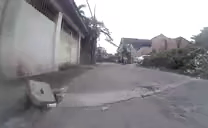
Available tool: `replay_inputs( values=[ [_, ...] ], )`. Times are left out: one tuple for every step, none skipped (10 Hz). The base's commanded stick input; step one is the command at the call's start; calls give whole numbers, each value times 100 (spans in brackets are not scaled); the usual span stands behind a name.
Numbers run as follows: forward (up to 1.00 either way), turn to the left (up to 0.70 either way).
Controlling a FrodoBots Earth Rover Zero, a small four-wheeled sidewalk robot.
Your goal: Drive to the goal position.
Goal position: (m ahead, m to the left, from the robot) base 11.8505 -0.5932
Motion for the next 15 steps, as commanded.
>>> replay_inputs(
  values=[
    [100,0],
    [100,0],
    [100,0],
    [100,0],
    [100,0],
    [100,0],
    [100,0],
    [100,0],
    [100,0],
    [100,0],
    [100,0],
    [100,0],
    [100,0],
    [100,0],
    [100,0]
  ],
)
